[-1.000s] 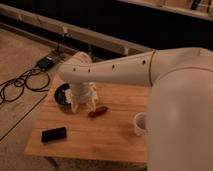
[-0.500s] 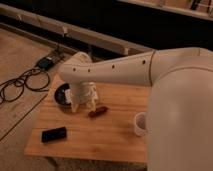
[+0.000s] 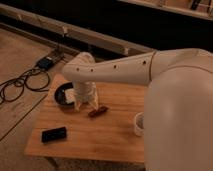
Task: Place the pepper in the ceramic cup
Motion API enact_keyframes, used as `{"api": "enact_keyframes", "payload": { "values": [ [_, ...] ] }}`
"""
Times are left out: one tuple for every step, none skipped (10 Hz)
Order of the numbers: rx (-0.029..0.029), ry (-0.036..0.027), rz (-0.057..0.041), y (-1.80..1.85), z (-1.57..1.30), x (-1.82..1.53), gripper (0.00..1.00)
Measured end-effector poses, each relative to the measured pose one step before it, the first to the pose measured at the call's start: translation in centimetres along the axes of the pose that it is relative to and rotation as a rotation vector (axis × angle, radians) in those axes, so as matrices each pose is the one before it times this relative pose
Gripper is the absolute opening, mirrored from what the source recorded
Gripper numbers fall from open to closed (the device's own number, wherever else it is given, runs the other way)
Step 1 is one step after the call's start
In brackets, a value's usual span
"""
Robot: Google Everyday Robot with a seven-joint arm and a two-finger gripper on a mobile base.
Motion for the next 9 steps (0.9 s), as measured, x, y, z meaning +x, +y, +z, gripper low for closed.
{"api": "enact_keyframes", "payload": {
  "values": [
    [0.00494, -0.00418, 0.02343, -0.504, 0.591, -0.739, 0.65],
    [-0.00063, -0.00488, 0.02502, -0.325, 0.836, -0.965, 0.65],
    [0.00227, -0.00492, 0.02641, -0.490, 1.091, -1.061, 0.65],
    [-0.00053, -0.00696, 0.01616, -0.223, 0.805, -0.718, 0.65],
    [-0.00275, -0.01323, 0.01389, -0.183, 0.841, -0.768, 0.65],
    [-0.00525, -0.01456, 0.01382, -0.239, 0.991, -0.741, 0.65],
    [-0.00351, -0.00976, 0.01290, -0.398, 0.902, -0.507, 0.65],
    [-0.00349, -0.00337, 0.01068, -0.352, 0.686, -0.261, 0.65],
    [-0.00449, -0.00221, 0.01260, -0.486, 0.811, -0.238, 0.65]
  ]
}}
